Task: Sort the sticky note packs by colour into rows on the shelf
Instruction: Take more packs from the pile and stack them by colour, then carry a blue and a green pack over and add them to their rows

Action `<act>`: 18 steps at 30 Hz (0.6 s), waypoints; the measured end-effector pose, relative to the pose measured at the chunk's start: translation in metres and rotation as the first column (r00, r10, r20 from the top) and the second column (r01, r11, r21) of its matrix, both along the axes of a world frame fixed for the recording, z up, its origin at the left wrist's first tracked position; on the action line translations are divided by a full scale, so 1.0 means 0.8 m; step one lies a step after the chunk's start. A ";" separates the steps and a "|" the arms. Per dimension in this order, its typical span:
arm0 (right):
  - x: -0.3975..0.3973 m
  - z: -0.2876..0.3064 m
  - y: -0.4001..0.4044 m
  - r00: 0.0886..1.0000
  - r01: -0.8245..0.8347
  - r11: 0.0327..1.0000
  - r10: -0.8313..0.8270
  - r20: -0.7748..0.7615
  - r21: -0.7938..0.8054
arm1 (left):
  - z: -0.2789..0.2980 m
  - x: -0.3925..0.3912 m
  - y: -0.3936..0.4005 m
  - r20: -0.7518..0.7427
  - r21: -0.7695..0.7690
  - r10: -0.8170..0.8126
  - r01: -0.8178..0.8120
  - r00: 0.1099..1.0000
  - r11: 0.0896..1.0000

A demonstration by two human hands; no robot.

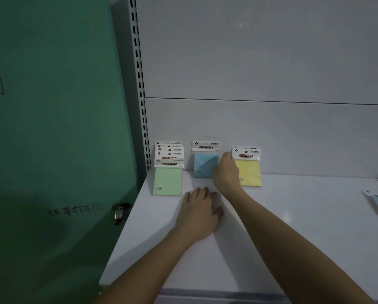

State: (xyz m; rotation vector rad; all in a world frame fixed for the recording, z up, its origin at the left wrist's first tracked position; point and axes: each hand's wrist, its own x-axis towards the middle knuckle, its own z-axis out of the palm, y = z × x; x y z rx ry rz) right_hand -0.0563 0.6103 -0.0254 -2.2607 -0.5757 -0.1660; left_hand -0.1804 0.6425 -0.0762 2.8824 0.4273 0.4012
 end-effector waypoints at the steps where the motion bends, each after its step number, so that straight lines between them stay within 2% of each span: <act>1: -0.005 0.001 -0.007 1.000 -0.016 1.000 0.016 0.001 0.000 | 0.000 0.000 0.000 -0.002 0.002 -0.003 0.003 1.000 1.000; 6: -0.036 0.000 -0.066 0.989 -0.140 0.989 0.142 0.037 -0.040 | 0.003 -0.005 -0.001 0.016 -0.025 -0.006 0.007 1.000 1.000; 8: -0.052 -0.002 -0.097 0.988 -0.152 0.981 0.155 0.014 -0.117 | 0.005 -0.006 0.000 0.035 -0.021 -0.014 0.015 0.999 1.000; 12: -0.078 -0.011 -0.169 0.990 -0.144 0.947 0.138 -0.042 -0.289 | 0.011 -0.013 -0.003 0.015 -0.043 -0.013 0.013 1.000 0.999; 15: -0.081 -0.014 -0.225 0.992 -0.116 0.937 0.095 -0.078 -0.330 | 0.024 -0.021 -0.027 -0.007 -0.133 0.016 -0.016 1.000 0.991; 18: -0.077 -0.012 -0.280 0.995 -0.083 0.937 0.059 -0.079 -0.339 | 0.043 -0.028 -0.083 0.009 -0.204 -0.029 0.030 1.000 0.978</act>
